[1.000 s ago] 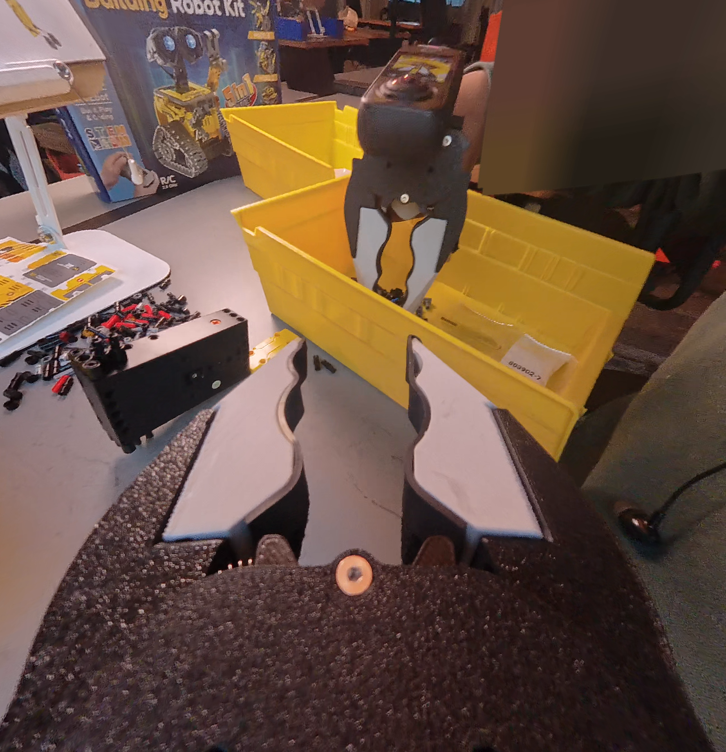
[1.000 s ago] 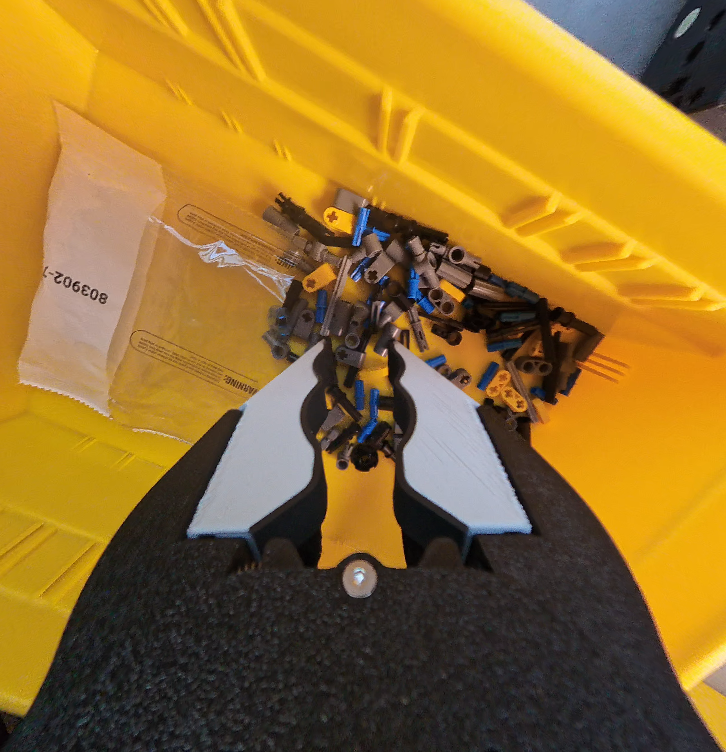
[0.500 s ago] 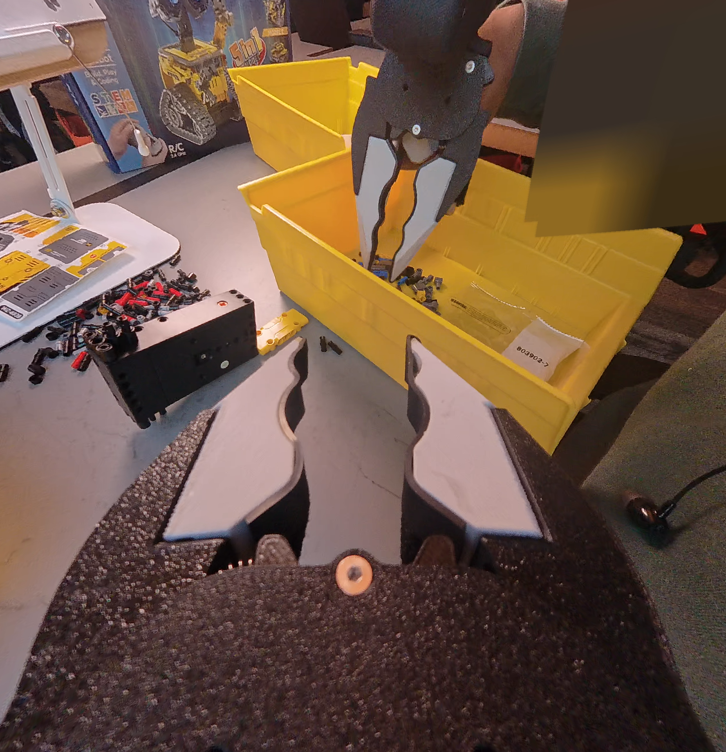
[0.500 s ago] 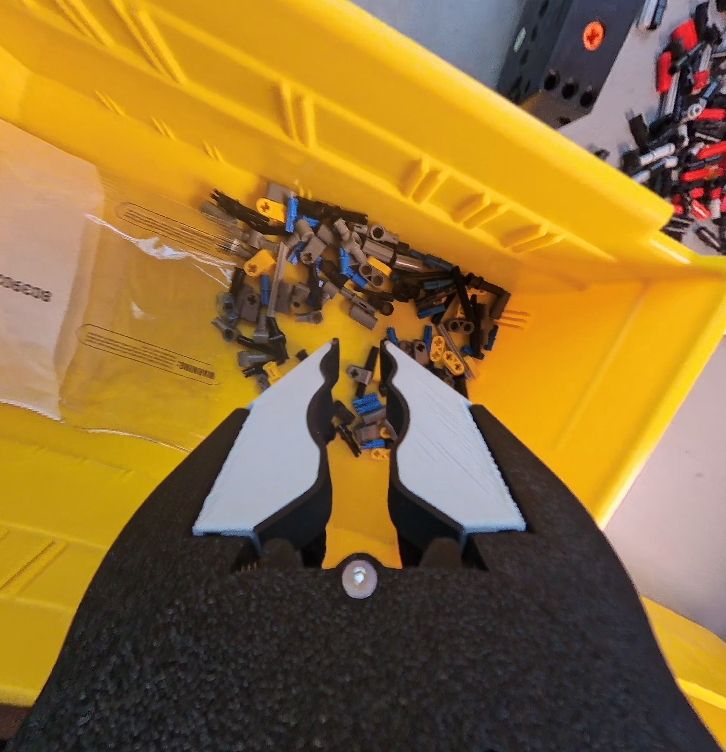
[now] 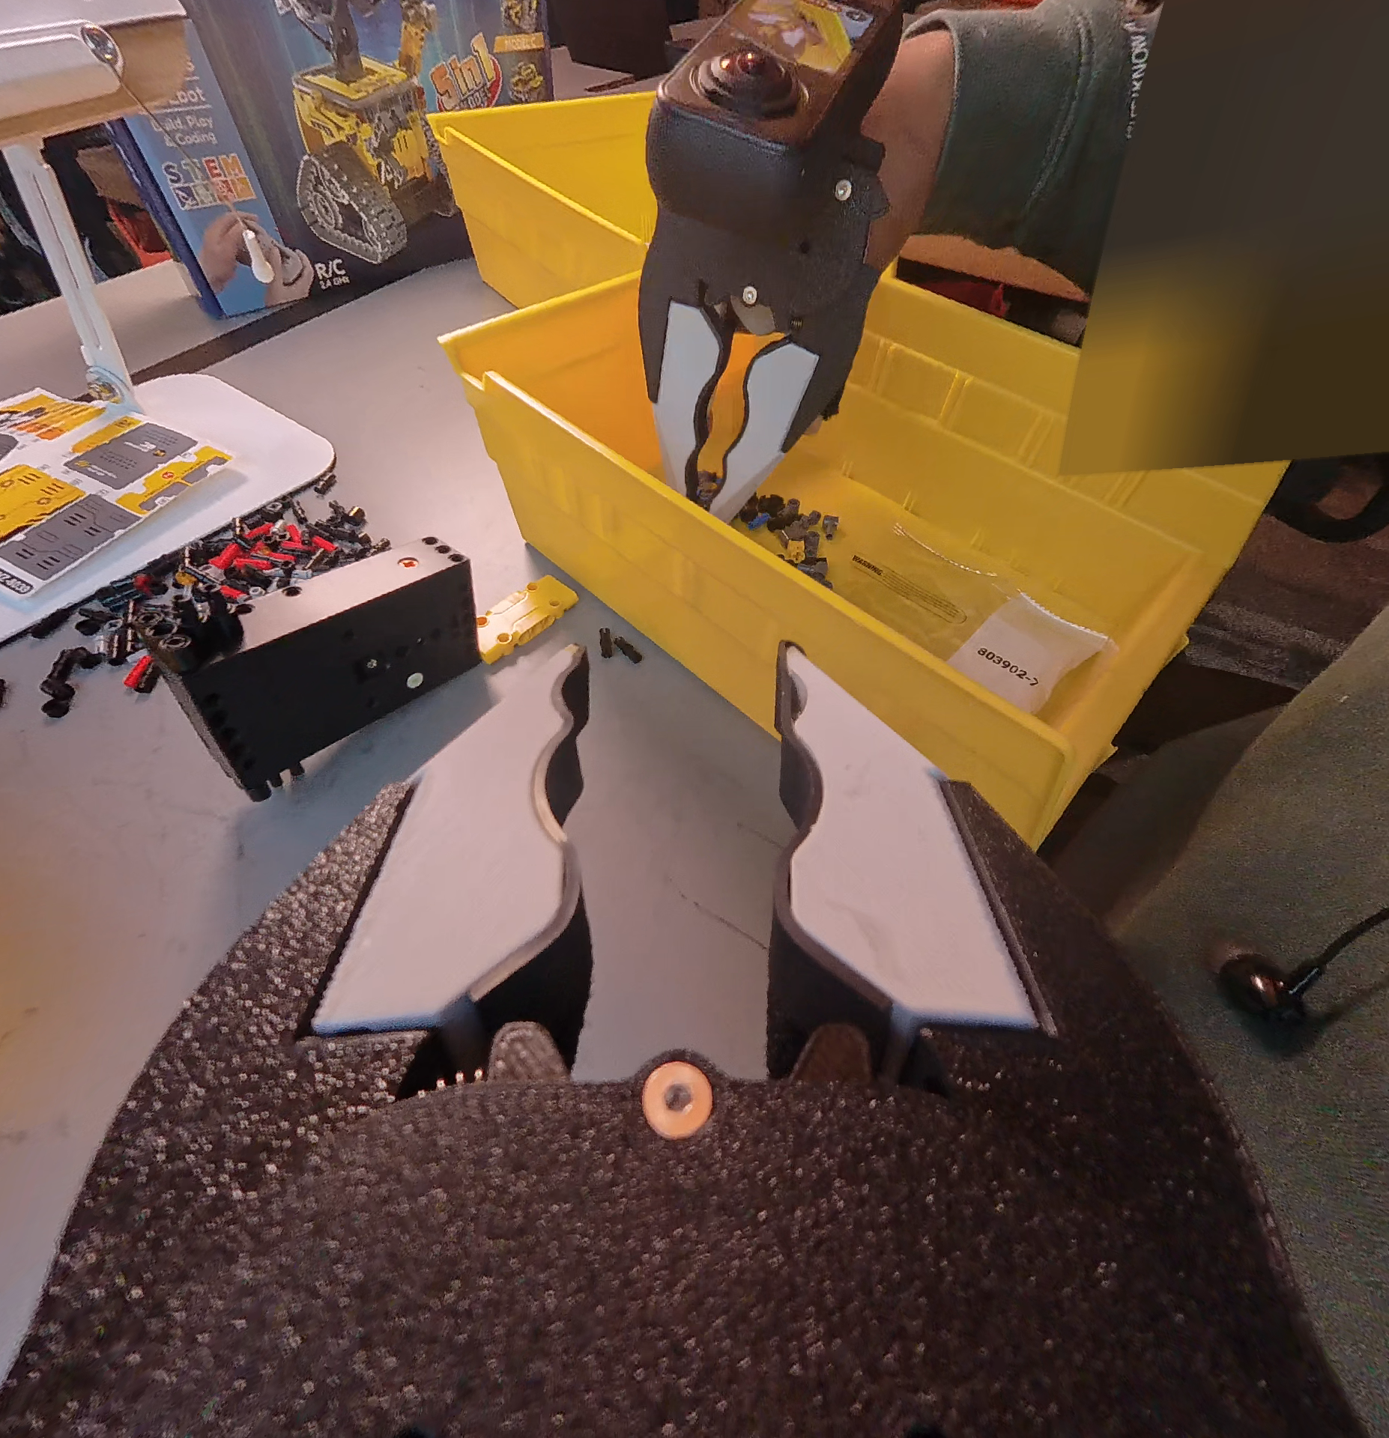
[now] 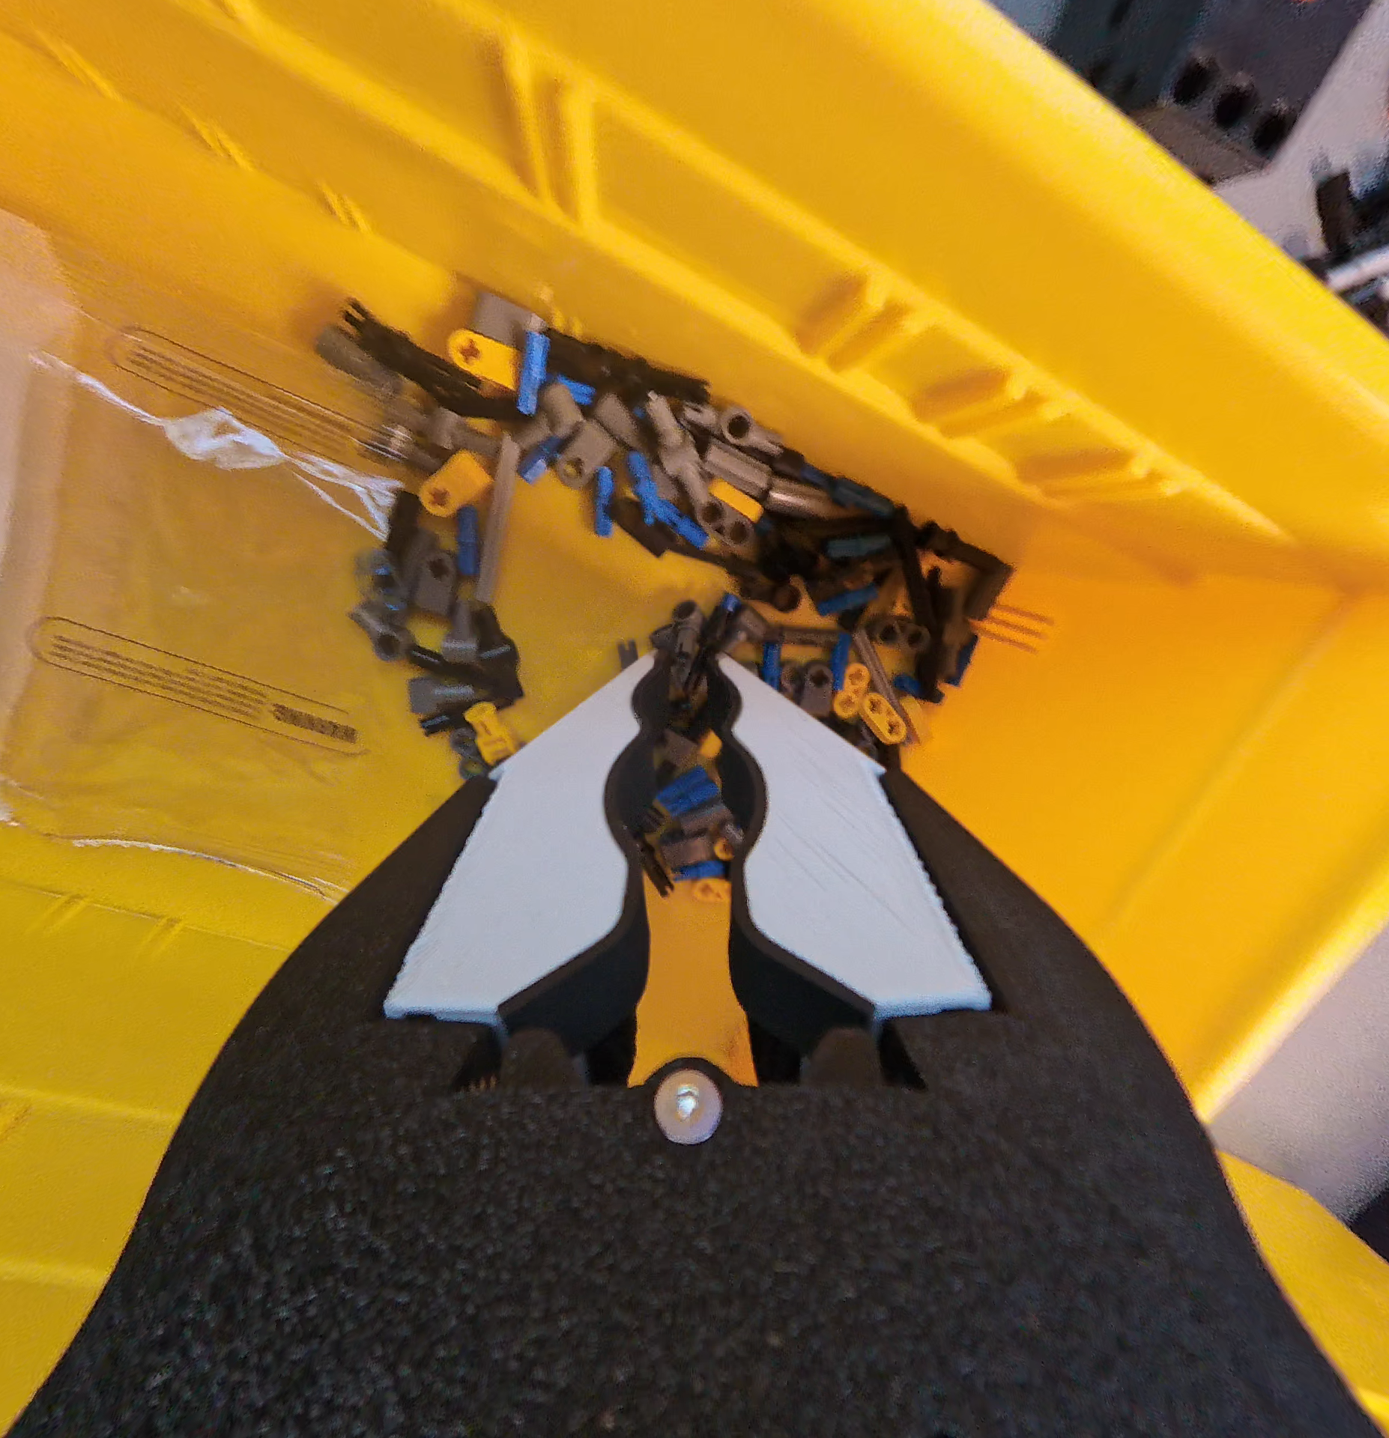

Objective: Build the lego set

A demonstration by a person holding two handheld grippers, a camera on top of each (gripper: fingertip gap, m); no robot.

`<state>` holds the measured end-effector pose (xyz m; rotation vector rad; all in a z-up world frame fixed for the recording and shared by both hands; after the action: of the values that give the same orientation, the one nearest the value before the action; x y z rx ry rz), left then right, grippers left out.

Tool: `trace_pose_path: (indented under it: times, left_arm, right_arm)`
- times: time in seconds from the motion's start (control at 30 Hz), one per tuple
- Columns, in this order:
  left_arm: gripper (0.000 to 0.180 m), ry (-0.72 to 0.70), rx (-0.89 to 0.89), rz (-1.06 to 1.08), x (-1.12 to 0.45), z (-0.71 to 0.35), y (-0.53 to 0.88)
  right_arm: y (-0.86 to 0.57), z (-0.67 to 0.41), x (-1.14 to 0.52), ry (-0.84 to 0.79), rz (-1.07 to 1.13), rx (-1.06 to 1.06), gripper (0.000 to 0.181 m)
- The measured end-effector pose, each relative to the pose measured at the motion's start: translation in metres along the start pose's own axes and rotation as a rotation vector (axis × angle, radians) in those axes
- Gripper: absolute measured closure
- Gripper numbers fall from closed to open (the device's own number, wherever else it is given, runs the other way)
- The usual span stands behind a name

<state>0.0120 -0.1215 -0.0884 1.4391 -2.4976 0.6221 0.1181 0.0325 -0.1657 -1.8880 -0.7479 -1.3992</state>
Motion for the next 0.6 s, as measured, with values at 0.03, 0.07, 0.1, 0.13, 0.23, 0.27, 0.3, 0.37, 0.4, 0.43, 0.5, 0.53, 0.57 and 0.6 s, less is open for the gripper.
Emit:
trace_pose_path:
  times: [0.03, 0.07, 0.1, 0.13, 0.23, 0.27, 0.3, 0.37, 0.4, 0.43, 0.5, 0.53, 0.57, 0.6]
  left_arm:
    - [0.132, -0.001, 0.003, -0.002, 0.001, 0.001, 0.001]
    - [0.132, -0.001, 0.005, -0.003, 0.001, 0.001, 0.001]
    - [0.132, 0.000, 0.007, -0.003, 0.001, 0.002, 0.002]
    - [0.132, 0.001, 0.008, -0.002, 0.001, 0.003, 0.002]
    - [0.132, 0.003, 0.008, -0.002, 0.001, 0.004, 0.004]
    - [0.132, 0.003, 0.009, -0.003, 0.001, 0.005, 0.005]
    - [0.132, 0.002, 0.010, -0.002, 0.000, 0.005, 0.005]
    - [0.132, 0.000, 0.017, 0.002, -0.001, 0.006, 0.007]
    - [0.132, 0.000, 0.020, 0.004, -0.002, 0.007, 0.007]
    - [0.132, 0.000, 0.023, 0.006, -0.003, 0.007, 0.008]
    - [0.132, 0.002, 0.022, 0.008, -0.004, 0.008, 0.009]
    - [0.132, 0.004, 0.020, 0.004, -0.004, 0.009, 0.010]
    - [0.132, 0.007, 0.015, -0.005, -0.004, 0.010, 0.011]
    - [0.132, 0.009, 0.010, -0.016, -0.003, 0.010, 0.013]
  right_arm:
    - [-0.003, 0.006, 0.002, 0.015, 0.018, -0.012, 0.174]
    - [-0.007, 0.010, 0.005, 0.024, 0.034, -0.023, 0.173]
    - [-0.009, 0.013, 0.008, 0.028, 0.049, -0.034, 0.171]
    - [-0.011, 0.015, 0.012, 0.024, 0.064, -0.042, 0.171]
    - [-0.008, 0.017, 0.026, 0.004, 0.068, -0.052, 0.169]
    - [-0.004, 0.016, 0.029, -0.010, 0.052, -0.048, 0.169]
    - [0.002, 0.013, 0.032, -0.028, 0.033, -0.040, 0.169]
    - [0.015, 0.003, 0.031, -0.068, -0.014, -0.014, 0.169]
    - [0.023, -0.004, 0.029, -0.088, -0.045, 0.004, 0.169]
    - [0.031, -0.010, 0.026, -0.101, -0.076, 0.023, 0.169]
    - [0.042, -0.014, 0.018, -0.065, -0.114, 0.076, 0.168]
    - [0.046, -0.015, 0.015, -0.054, -0.130, 0.087, 0.166]
    - [0.049, -0.014, 0.012, -0.037, -0.140, 0.091, 0.165]
    - [0.050, -0.012, 0.009, -0.010, -0.150, 0.098, 0.163]
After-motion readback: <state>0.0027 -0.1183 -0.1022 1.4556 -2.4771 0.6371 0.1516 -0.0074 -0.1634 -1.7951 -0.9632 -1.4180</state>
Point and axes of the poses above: each gripper's, where its closed fingertips meet, x back along the fingers, z out of its underside, y = z × x across the jaws, the point moved 3 cm from there along x, back along the fingers, and after that the axes turned 13 degrees about x, right-handed, at the moved point
